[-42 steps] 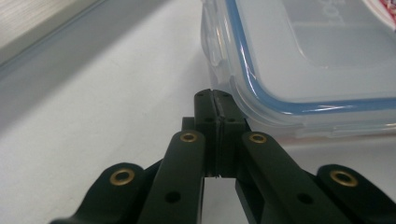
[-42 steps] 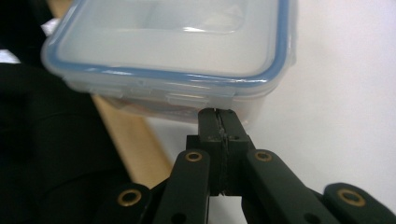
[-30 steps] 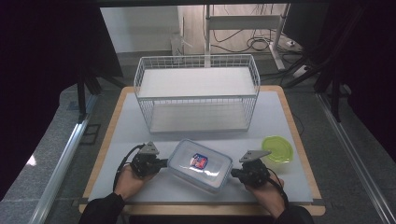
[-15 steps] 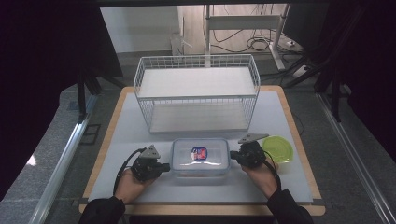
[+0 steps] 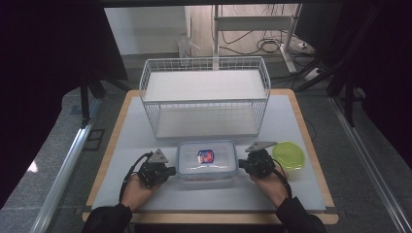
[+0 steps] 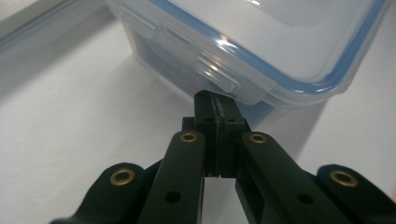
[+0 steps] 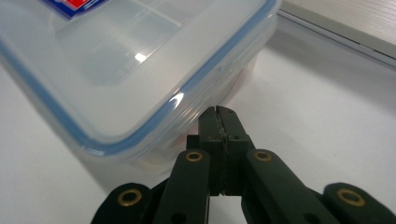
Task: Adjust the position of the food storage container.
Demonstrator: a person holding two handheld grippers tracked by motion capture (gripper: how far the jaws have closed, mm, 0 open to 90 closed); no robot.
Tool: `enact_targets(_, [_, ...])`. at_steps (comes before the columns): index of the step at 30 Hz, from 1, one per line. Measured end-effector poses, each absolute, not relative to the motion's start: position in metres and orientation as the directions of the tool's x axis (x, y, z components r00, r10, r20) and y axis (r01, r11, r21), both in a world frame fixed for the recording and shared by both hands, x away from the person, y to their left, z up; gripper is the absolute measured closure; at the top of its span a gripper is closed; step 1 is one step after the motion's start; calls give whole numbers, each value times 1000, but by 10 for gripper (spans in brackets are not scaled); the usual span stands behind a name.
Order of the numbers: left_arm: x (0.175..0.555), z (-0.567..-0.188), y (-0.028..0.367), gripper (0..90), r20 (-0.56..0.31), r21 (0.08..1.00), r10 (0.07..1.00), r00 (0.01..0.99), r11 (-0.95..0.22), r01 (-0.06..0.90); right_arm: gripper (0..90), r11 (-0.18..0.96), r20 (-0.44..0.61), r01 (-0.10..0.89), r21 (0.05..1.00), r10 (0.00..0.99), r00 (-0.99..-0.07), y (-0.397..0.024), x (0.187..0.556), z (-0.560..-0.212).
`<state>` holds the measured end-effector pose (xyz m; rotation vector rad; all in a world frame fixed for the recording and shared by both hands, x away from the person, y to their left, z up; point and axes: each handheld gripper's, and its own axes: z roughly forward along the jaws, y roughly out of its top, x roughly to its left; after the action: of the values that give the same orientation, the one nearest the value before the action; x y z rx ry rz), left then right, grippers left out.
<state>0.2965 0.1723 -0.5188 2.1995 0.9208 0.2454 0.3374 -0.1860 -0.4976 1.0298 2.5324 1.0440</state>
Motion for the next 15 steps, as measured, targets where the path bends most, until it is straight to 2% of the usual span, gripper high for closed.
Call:
enact_targets(3, [298, -519, 174, 898, -113, 691, 679, 725, -471, 548, 900, 518, 55, 520, 679, 670, -741, -186, 334, -496])
enact_targets(5, [297, -518, 175, 855, -99, 690, 683, 723, -476, 545, 897, 522, 63, 521, 675, 663, -746, -187, 333, -495])
enact_targets(9, [291, -513, 185, 662, -86, 709, 691, 718, -464, 531, 772, 511, 35, 491, 706, 666, -745, -198, 325, -487])
enact_targets(11, [287, -512, 191, 520, -80, 721, 694, 715, -455, 522, 706, 496, 28, 480, 723, 674, -739, -207, 322, -482])
enact_targets(14, [280, -512, 197, 306, -61, 731, 691, 721, -460, 503, 551, 466, 40, 466, 752, 673, -739, -216, 320, -478])
enact_targets(15, [280, -512, 197, 259, -61, 731, 691, 721, -460, 503, 551, 466, 40, 466, 752, 673, -739, -216, 320, -478])
